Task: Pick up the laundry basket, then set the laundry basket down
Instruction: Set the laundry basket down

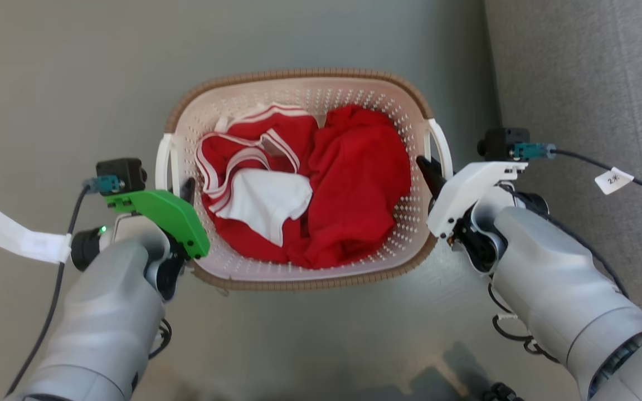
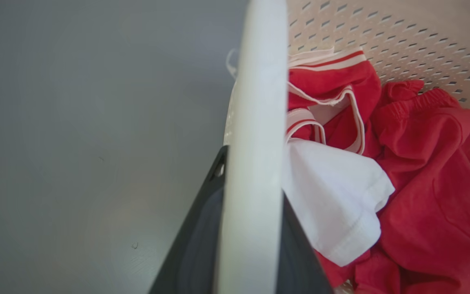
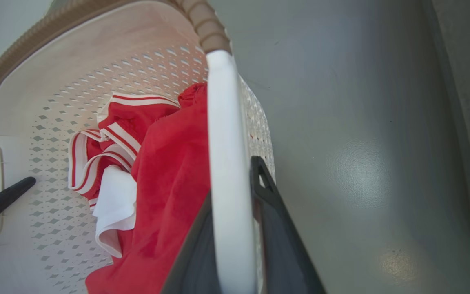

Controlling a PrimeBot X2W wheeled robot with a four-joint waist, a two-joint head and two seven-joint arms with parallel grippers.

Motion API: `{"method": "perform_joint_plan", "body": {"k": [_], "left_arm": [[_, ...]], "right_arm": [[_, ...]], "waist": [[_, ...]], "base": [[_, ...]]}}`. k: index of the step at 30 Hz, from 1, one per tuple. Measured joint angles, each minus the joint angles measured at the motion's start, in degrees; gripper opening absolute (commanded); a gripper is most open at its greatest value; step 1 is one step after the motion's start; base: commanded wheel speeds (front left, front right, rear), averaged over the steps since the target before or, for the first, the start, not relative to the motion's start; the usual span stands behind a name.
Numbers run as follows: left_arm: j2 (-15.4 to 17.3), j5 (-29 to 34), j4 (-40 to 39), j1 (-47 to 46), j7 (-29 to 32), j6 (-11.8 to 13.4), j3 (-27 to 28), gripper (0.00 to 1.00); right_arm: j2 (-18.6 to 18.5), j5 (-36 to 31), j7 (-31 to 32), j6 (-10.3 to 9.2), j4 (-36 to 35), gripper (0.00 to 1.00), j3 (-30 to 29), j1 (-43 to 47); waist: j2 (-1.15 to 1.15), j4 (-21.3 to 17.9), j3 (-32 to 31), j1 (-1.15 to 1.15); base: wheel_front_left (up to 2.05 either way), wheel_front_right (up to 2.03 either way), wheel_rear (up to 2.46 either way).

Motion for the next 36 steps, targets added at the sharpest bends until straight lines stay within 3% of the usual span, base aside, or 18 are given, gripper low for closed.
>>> {"method": "perform_joint_plan", "body": {"k": [21, 36], "left_arm": [[1.74, 2.03, 0.69, -9.2, -2.19, -0.19, 0.08, 0.0], [1.96, 2.16, 1.46, -12.06, -4.68, -0.49, 0.21, 0.0]], "right_arm": [[-0.19, -1.59, -3.03, -0.08, -1.43, 0.0, 1.07, -8.99], [-0.3, -2.45, -4.14, -0.48, -2.34, 0.0, 1.96, -11.52]], "waist": [[0.0, -0.32, 14.47, 0.0], [0.0, -0.33, 19.87, 0.0]], "base": [[0.0, 0.0, 0.0], [0.0, 0.0, 0.0]]}}
